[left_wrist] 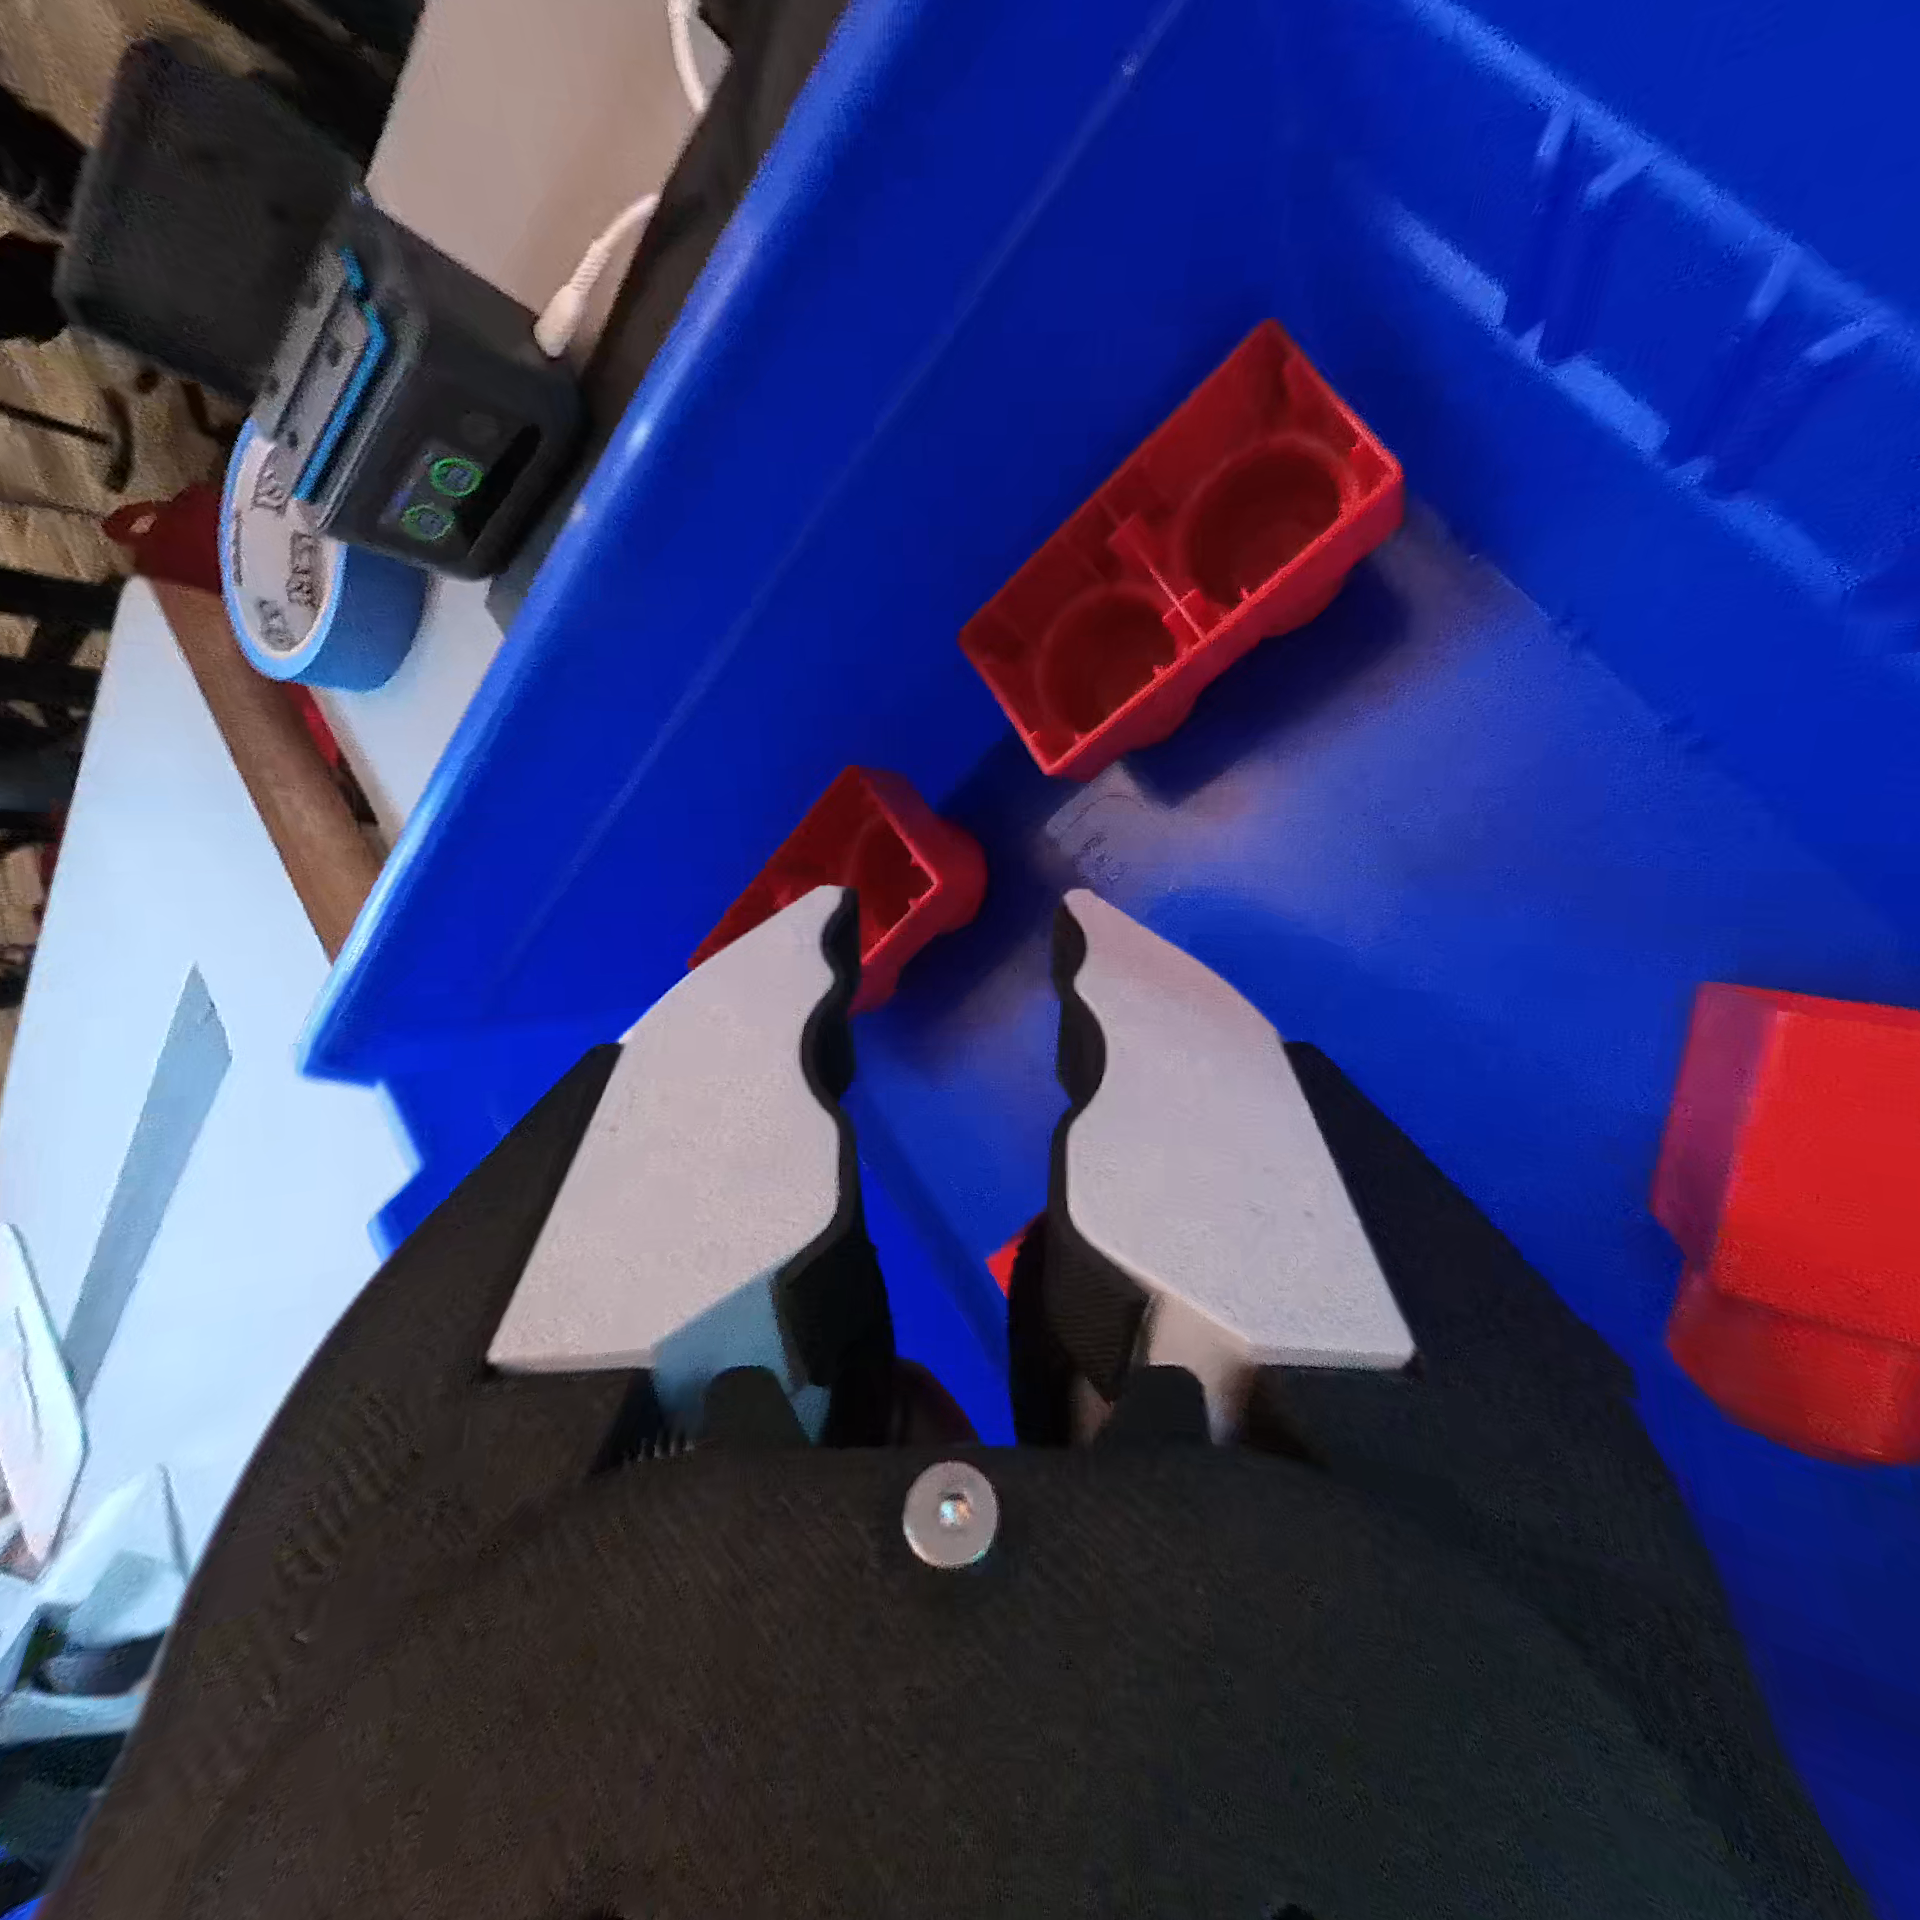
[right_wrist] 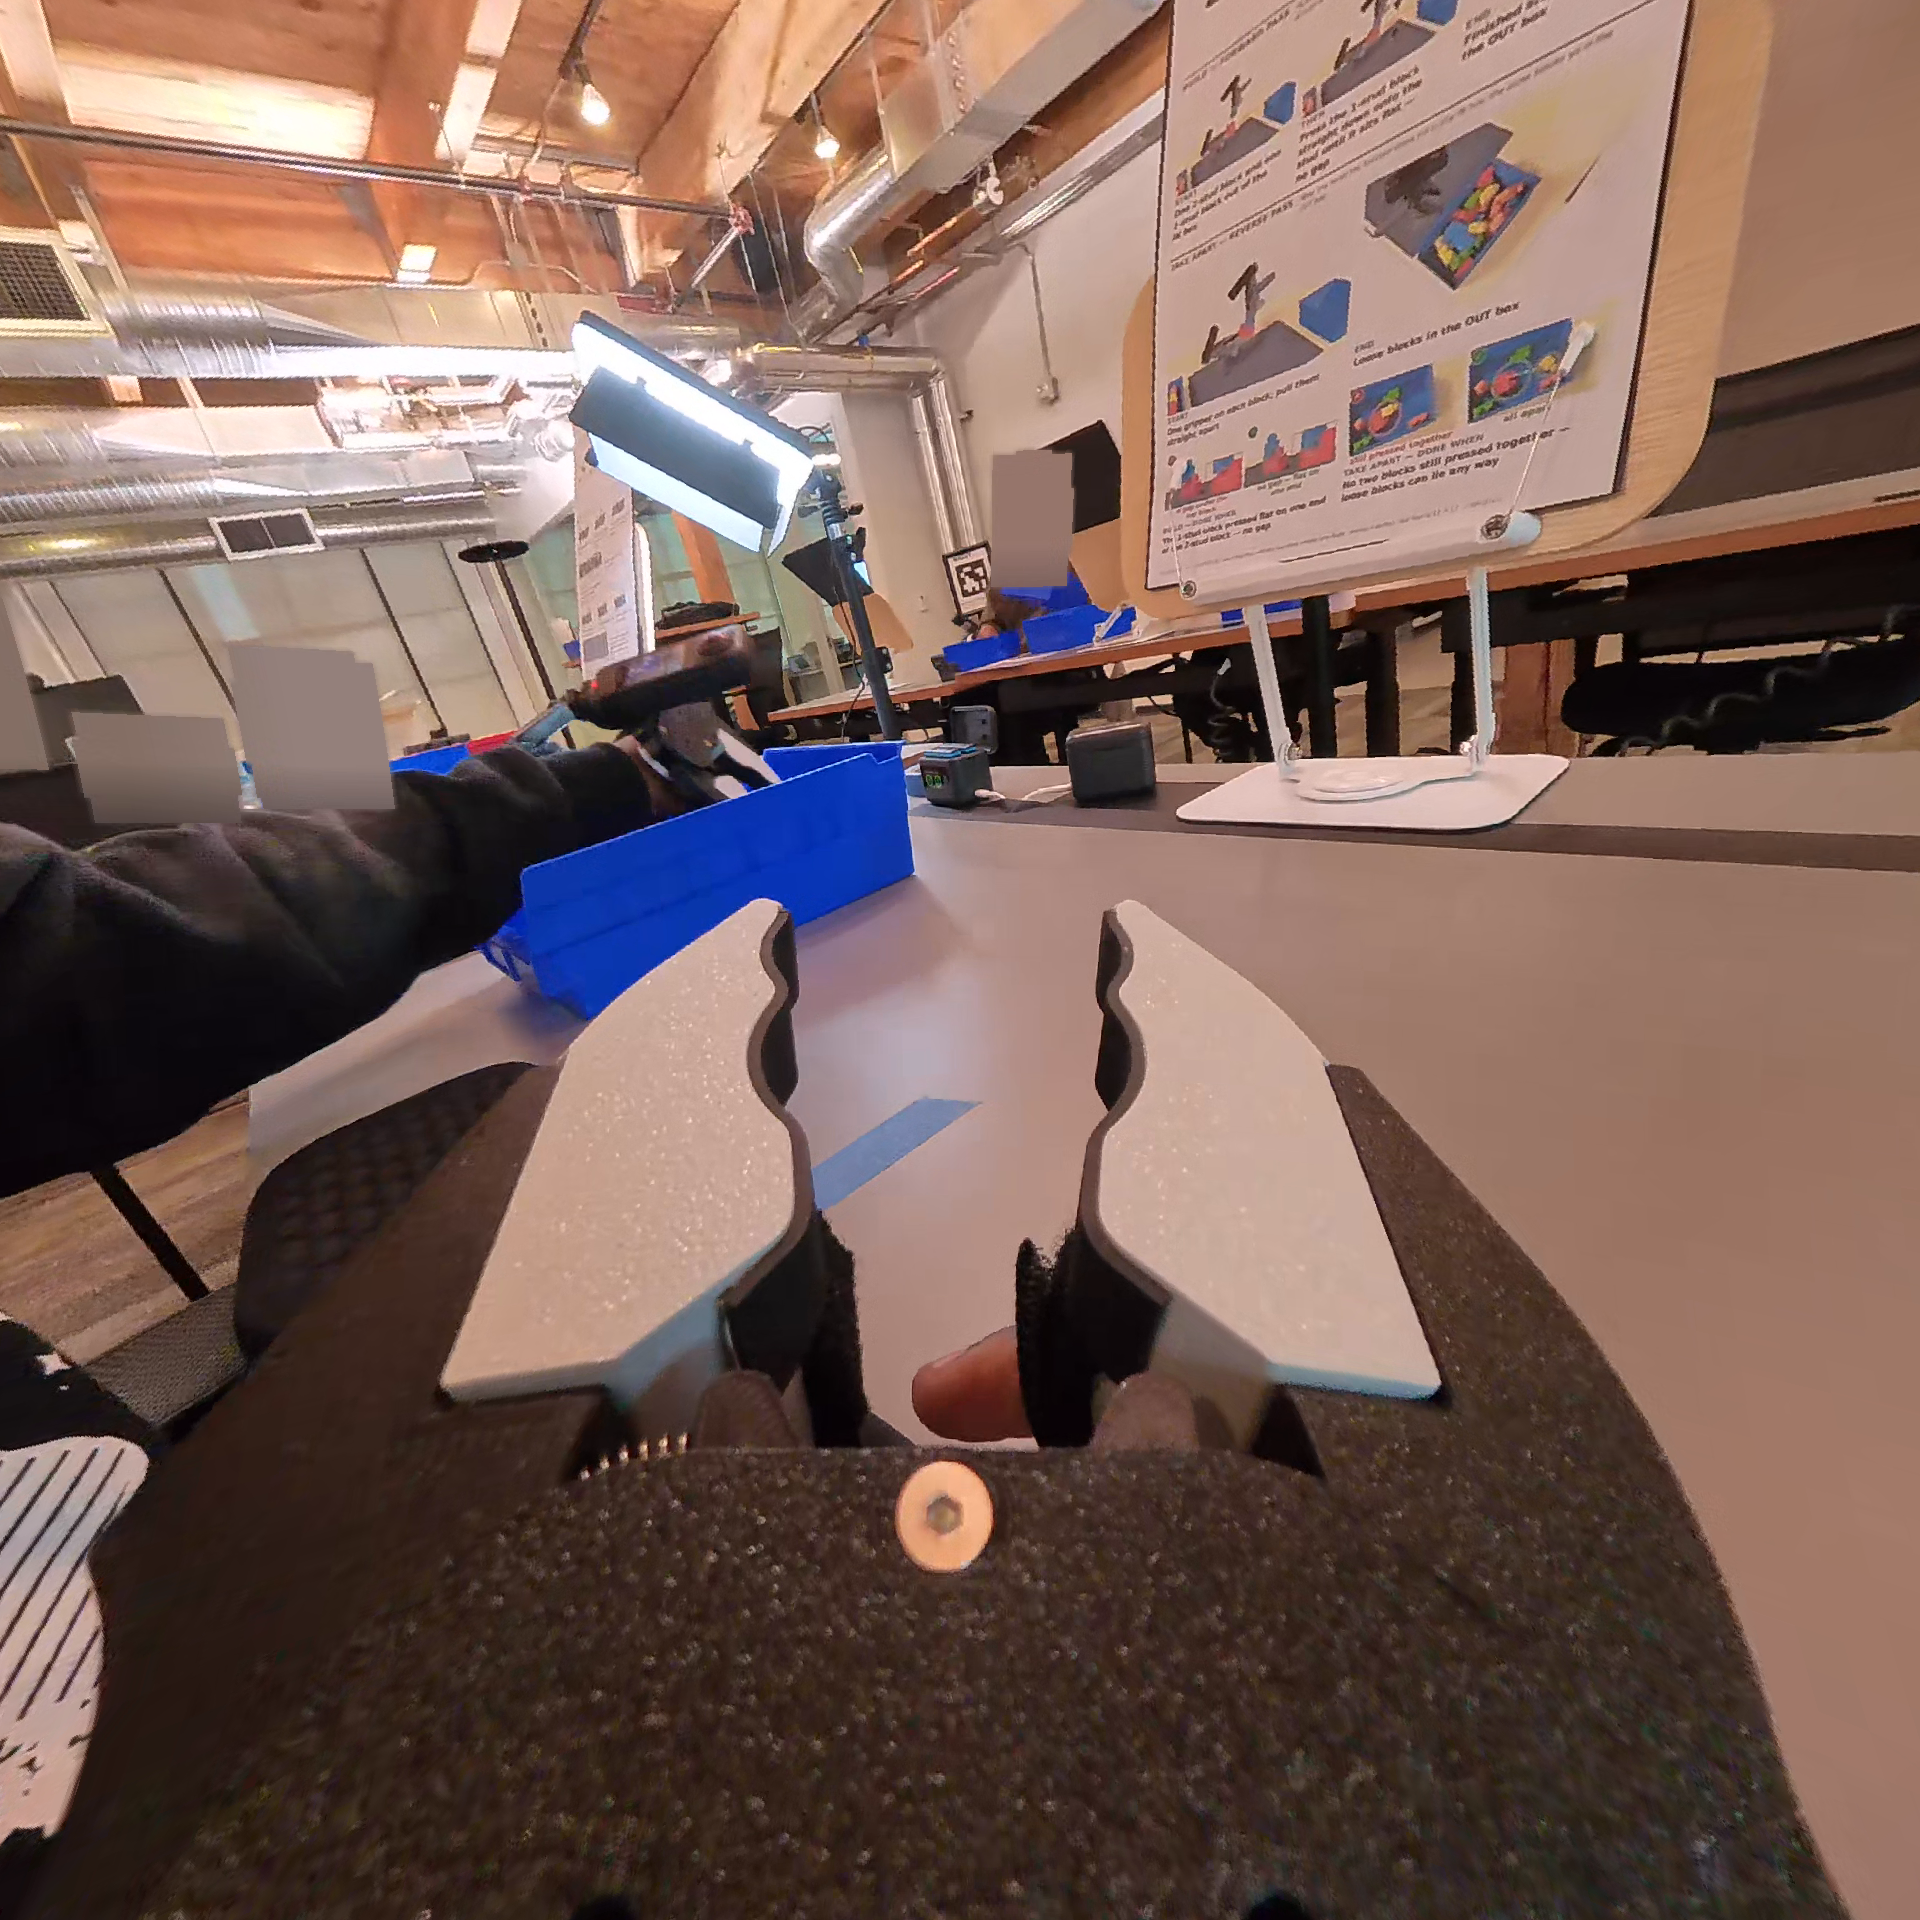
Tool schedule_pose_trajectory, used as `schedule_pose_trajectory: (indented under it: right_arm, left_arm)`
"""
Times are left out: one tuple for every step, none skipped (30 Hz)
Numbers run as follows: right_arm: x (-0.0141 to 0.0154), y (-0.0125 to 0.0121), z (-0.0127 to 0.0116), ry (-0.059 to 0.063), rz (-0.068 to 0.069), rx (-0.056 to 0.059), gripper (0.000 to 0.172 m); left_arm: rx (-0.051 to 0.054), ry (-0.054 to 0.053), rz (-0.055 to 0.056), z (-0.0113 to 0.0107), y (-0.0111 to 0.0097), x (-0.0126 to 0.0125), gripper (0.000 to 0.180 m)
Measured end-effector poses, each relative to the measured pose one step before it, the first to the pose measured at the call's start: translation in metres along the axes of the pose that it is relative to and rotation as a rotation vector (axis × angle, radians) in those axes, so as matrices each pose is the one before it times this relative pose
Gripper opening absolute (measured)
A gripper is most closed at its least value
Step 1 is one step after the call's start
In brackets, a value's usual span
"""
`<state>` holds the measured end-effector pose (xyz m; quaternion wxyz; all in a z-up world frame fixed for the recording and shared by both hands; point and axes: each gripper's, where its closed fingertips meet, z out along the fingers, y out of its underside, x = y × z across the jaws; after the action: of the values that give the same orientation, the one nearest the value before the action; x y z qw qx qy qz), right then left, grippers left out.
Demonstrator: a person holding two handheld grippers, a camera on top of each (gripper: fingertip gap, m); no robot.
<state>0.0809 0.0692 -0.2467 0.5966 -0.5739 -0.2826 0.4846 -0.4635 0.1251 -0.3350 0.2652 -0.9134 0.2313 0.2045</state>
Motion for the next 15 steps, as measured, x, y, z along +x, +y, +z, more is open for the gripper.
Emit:
schedule_pose_trajectory:
  right_arm:
    - [0.00025,0.00008,0.00006,-0.0013,0.0046,-0.0002,0.056]
    - [0.00034,0.00003,-0.00002,-0.0012,0.0042,-0.0001,0.055]
    - [0.00025,0.00004,0.00001,-0.0004,0.0039,0.0003,0.055]
    - [0.00045,-0.00021,-0.0001,0.0006,0.0034,0.001,0.055]
    - [0.00046,-0.00015,0.00001,0.0007,0.0033,0.0015,0.055]
    - [0.00037,-0.00009,-0.00003,0.0003,0.0038,0.001,0.055]
    - [0.00033,0.0001,0.0001,-0.0002,0.0038,-0.0002,0.054]
    - [0.00015,-0.00002,-0.00003,-0.0007,0.0029,0.0,0.054]
    - [0.00008,-0.00002,0.00004,-0.001,0.0018,0.0003,0.054]
    - [-0.00012,-0.00006,-0.00007,-0.0009,0.0005,0.0002,0.054]
    - [-0.00005,0.00002,-0.00001,-0.0005,-0.0003,-0.0001,0.054]
    - [-0.00016,0.00015,0.00013,-0.0009,-0.0004,-0.0007,0.054]
    - [-0.00008,0.00024,0.00011,-0.001,-0.0004,-0.0015,0.053]
    - [-0.00017,0.00044,0.00013,-0.0012,0.0002,-0.0022,0.053]
    - [-0.00028,0.00018,0.00024,-0.0025,0.0,-0.0017,0.053]
  left_arm:
    - [-0.0181,0.0058,0.0294,0.00515,0.00071,0.00006,0.032]
    - [-0.0203,0.013,0.0301,0.00435,0.00149,0.00135,0.029]
    - [-0.0242,-0.0034,0.0173,0.00376,0.00209,-0.00126,0.028]
    - [-0.0203,-0.0094,0.0138,0.003,0.00189,-0.00221,0.026]
    - [-0.0115,-0.0031,0.02,0.00249,0.00111,-0.00083,0.022]
    - [-0.0095,-0.007,0.0214,0.00197,0.00137,-0.00111,0.015]
    - [-0.0106,0.0073,0.0165,0.00096,0.00165,0.00113,0.012]
    - [-0.0097,0.0151,-0.0012,0.00006,0.00168,0.00219,0.008]
    - [0.0064,-0.0124,-0.0108,-0.00171,0.00016,-0.00148,0.007]
    - [0.0221,-0.0125,-0.0132,-0.00419,-0.00134,-0.00162,0.007]
    - [0.03,-0.0209,-0.0297,-0.00672,-0.00258,-0.0034,0.007]
    - [0.0481,-0.0334,-0.043,-0.00984,-0.00523,-0.00574,0.007]
    - [0.0713,-0.0248,-0.0529,-0.01304,-0.00898,-0.00481,0.006]
    - [0.0958,-0.0213,-0.07,-0.01579,-0.01371,-0.00408,0.006]
    - [0.1186,-0.0062,-0.0816,-0.01809,-0.01867,-0.00099,0.006]
